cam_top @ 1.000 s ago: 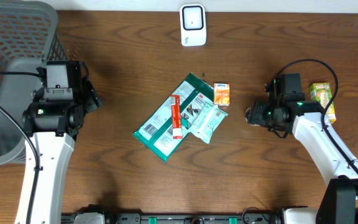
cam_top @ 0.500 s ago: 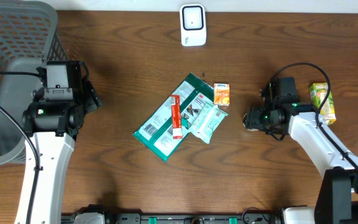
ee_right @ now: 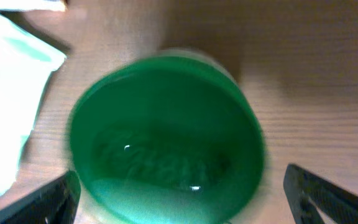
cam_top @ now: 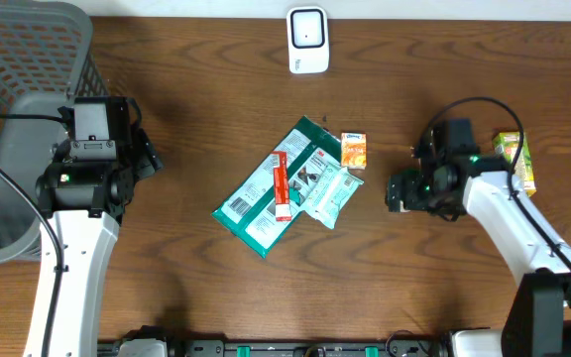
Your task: Scan the item barcode
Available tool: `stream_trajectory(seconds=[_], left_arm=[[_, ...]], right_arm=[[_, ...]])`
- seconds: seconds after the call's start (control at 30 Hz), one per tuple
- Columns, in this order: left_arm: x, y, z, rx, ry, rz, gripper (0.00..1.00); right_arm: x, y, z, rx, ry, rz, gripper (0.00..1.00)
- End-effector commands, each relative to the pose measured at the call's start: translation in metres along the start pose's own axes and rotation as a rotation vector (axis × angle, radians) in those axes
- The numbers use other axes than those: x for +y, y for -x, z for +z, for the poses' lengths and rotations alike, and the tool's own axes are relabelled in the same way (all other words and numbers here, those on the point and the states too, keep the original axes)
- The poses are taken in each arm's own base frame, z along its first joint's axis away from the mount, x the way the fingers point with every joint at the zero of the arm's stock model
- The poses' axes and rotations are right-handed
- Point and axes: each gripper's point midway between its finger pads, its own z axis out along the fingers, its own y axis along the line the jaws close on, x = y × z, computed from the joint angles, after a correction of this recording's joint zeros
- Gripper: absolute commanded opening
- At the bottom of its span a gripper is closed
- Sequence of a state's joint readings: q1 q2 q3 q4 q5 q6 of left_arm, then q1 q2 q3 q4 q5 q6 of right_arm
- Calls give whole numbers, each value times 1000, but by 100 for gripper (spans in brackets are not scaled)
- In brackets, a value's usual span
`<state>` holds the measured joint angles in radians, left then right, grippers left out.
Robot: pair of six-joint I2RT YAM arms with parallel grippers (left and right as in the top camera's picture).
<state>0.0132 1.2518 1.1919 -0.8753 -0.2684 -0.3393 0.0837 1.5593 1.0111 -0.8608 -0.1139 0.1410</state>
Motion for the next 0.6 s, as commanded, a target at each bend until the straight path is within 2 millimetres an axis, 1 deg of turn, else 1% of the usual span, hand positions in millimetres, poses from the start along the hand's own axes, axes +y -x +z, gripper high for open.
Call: stream_trajectory(seconds=[0.0,0.07,0.13,0.2,0.3,0.37,0.43,0.47,0.57], left_arm=[[4,4,-3,-14,11,1,87],[4,4,-3,-14,11,2,87],[4,4,-3,-14,11,1,87],[4,4,-3,-14,11,1,87],[4,4,-3,-14,11,1,87],[4,4,-3,-14,11,1,87],[4,4,-3,-14,11,2,87],[4,4,-3,-14,11,1,87],[4,4,-3,-14,11,1,87]], right_arm=[[5,33,-49,-73,12,59,99],[11,38,-74,-70,31,59,99],[16,43,-94,-80,37,54,99],[20,45,-106,-88,53,13,99],[22,53,-115,-122,56,-11,99],[23,54,-116,-124,62,-12,99],[23,54,-114,-120,58,-16,88],[22,53,-112,-112,55,-18,86],[19,44,-95,-26,45,-51,84]])
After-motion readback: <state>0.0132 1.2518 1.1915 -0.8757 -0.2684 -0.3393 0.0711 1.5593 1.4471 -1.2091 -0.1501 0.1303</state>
